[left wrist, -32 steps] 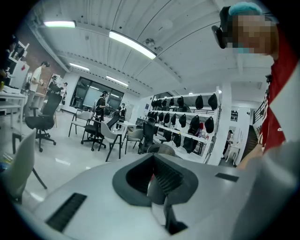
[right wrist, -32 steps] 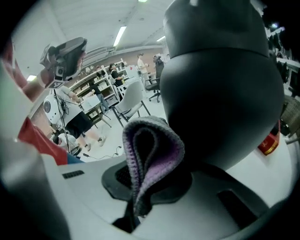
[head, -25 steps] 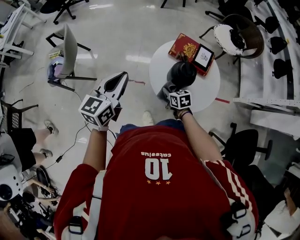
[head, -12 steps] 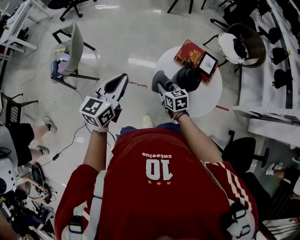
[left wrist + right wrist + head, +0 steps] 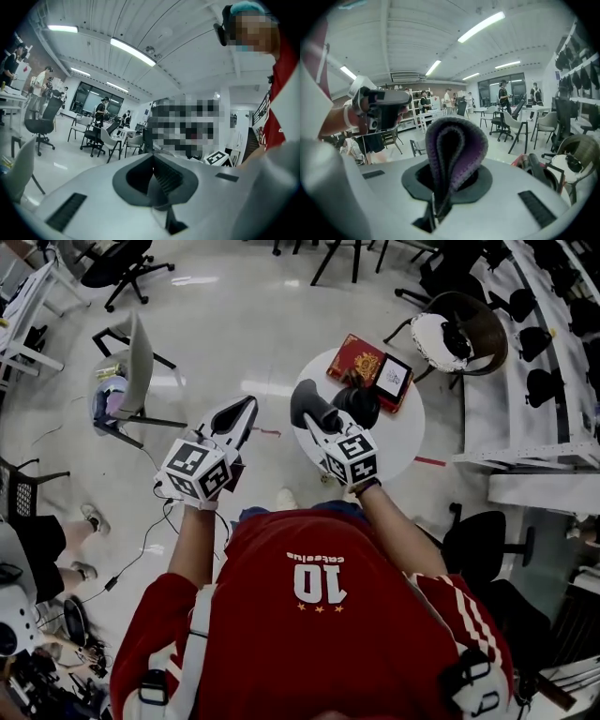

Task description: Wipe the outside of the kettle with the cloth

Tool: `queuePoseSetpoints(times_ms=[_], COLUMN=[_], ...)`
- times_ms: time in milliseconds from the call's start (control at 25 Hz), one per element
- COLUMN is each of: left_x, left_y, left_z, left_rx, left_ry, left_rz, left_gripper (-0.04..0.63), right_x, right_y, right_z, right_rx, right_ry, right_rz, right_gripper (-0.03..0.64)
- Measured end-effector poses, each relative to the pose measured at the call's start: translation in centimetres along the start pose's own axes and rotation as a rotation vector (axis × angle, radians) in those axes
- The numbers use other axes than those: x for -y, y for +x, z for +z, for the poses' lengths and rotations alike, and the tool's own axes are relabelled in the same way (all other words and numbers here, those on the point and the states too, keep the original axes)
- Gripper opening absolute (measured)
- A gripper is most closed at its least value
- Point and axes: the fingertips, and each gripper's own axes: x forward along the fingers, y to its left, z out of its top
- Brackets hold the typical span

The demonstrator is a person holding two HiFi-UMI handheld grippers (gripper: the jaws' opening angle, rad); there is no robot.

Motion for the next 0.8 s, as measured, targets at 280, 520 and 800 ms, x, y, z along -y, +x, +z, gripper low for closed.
queuePoseSetpoints(times_ms=[280, 520, 800], left_x=[3.3, 6.3, 10.4], left_y=[3.8, 7.1, 11.5], left_z=[2.0, 3.7, 4.9], left_rx=[0.008, 0.020, 0.029], left_ry=[0.049, 0.089, 0.113], left_rz=[-0.089, -0.145, -0.188], left_gripper=[0.008, 0.008, 0.008], right_x=[2.8, 6.2, 10.6], right_y=[-6.2, -11.9, -18.6], right_z=[2.8, 4.3, 5.5], right_rx=[0.093, 0.156, 0.212], right_ry=[0.013, 0.031, 0.028], right_rz=[-0.093, -0.200, -0.288], right_gripper=[0.044, 0.044, 0.044])
